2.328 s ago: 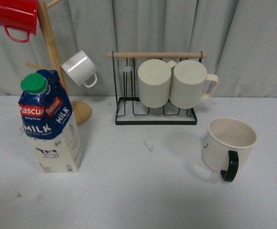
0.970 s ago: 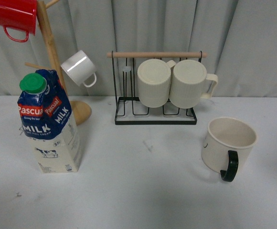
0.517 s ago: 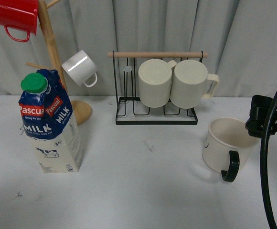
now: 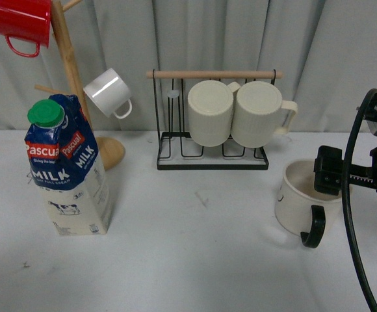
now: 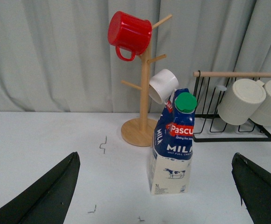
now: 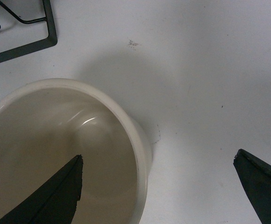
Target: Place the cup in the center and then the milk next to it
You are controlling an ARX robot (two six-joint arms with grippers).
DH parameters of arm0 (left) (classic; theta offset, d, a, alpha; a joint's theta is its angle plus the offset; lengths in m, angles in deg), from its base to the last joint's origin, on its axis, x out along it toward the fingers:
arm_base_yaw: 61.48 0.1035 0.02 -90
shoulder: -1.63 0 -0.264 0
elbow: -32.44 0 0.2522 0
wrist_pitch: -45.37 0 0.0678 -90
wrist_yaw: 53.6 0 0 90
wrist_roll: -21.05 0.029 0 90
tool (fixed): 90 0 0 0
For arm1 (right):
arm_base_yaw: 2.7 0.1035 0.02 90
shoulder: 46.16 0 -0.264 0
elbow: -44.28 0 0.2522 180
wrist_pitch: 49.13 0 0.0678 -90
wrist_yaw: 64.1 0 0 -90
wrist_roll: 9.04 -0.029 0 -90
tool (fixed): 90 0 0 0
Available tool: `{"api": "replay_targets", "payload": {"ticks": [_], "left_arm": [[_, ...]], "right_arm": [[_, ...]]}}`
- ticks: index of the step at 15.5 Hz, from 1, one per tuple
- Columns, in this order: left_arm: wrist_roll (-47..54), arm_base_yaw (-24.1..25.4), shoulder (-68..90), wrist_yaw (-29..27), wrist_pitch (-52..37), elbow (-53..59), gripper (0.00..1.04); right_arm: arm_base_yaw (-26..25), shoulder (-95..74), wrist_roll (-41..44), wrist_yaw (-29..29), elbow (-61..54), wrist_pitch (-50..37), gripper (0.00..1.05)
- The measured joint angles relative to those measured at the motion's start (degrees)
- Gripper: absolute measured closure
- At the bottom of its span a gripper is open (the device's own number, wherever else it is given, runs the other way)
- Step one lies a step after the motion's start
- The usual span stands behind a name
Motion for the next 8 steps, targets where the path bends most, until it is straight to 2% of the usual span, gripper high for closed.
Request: {"api": "replay_targets", "payload": {"ticks": [1,3,4,5,8], "left_arm": [[0.0,0.0,0.0,0.0,0.0,0.0,0.07],[0.0,0.0,0.0,0.0,0.0,0.0,0.07],[0.0,0.0,0.0,0.0,0.0,0.0,0.07],[0.0,0.0,0.0,0.0,0.0,0.0,0.07],[0.0,0.0,0.0,0.0,0.0,0.0,0.07]], "right_arm": [[0.2,-0.3,0.0,0.3,0.3,0.0,0.11],[0.2,-0.3,0.0,0.7,0.4,-0.4,0.78],[0.3,0.2,0.0,0.6,0.3,-0.2,0.96],[0.7,1.7,0.0,0.0,-0.2,0.1,1.01],[2.8,5.9,0.1,-0.8,-0.8,1.1,1.01]]}}
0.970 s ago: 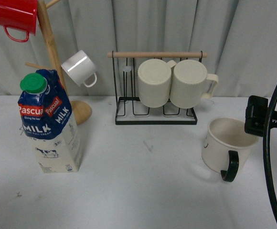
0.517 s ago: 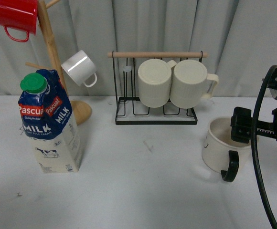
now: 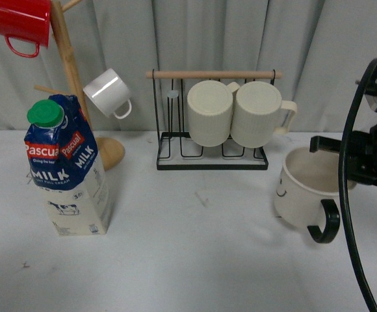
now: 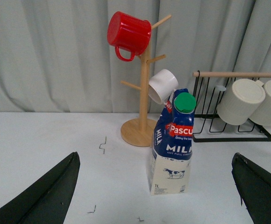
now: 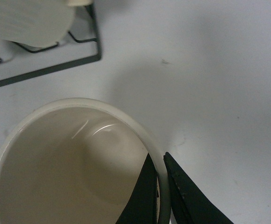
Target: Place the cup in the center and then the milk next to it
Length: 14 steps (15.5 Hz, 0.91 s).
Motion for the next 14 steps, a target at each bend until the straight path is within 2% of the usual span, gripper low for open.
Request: {"api": "replay_targets", "payload": {"ticks": [6,11,14], "left_arm": [[0.0,0.0,0.0,0.0,0.0,0.0,0.07],[0.0,0.0,0.0,0.0,0.0,0.0,0.07],[0.0,0.0,0.0,0.0,0.0,0.0,0.07]], "right_arm": [[4.1,0.6,0.2,0.1,1.6,2.4,1.01],[11.0,-6.1,-1.1,2.8,11.6,8.2,1.01],[12.1,-8.9,-2.3,3.3,13.6,8.6,1.01]]}}
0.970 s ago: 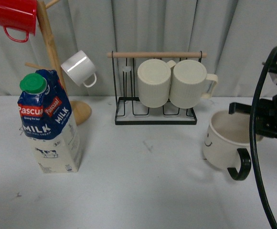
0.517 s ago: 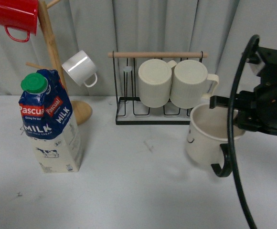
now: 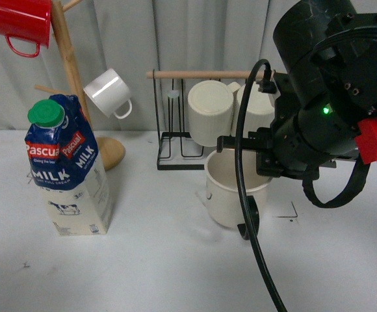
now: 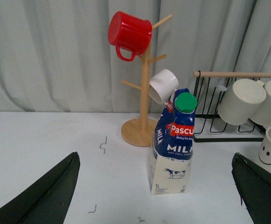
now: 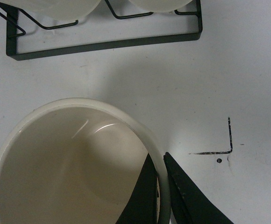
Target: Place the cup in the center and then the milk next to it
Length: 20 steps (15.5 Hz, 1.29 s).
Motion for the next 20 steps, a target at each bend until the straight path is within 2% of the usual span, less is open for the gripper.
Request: {"api": "replay_targets", "payload": {"ticks": [8,11,16,17,19,20], "left_arm": [[0.0,0.0,0.0,0.0,0.0,0.0,0.07],[0.0,0.0,0.0,0.0,0.0,0.0,0.07],[0.0,0.0,0.0,0.0,0.0,0.0,0.07],[0.0,0.0,0.0,0.0,0.0,0.0,0.07],[0.0,0.0,0.0,0.0,0.0,0.0,0.07],[0.0,0.0,0.0,0.0,0.0,0.0,0.07]], "right_arm": [[0.7,-3.8,-2.5,0.7,1.0,-0.1,0.99],[0.5,-3.8,-2.7,0.2,1.0,-0.9,0.66],[-0.9,3.0,-2.7,-5.0,-1.9,-3.3,0.12],[-0.9,8.2,-2.7,-6.0,-4.4,-5.9,0.05],[-1.4,19.3,-3.3,-8.5,-9.9,-12.9,0.06],[-1.6,24.3,-3.0,-7.5,-13.4,-18.5,0.08]]}}
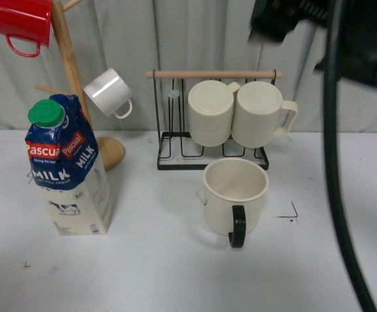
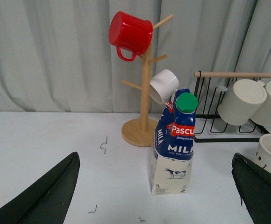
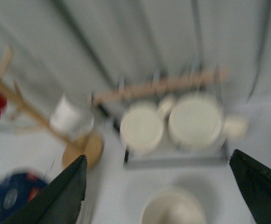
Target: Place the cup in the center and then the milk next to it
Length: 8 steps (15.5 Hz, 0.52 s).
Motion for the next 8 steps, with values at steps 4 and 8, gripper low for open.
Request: {"api": "replay_targets", "payload": {"ticks": [4,8], "left_arm": [[0.0,0.0,0.0,0.1,0.0,0.0,0.07],[0.0,0.0,0.0,0.0,0.0,0.0,0.07]], "right_arm": [[-9.9,26.6,20.9,12.2,-29.0,-26.2,0.61],[-13.2,34.7,23.5,7.4,-41.7,-27.6,1.03]]}}
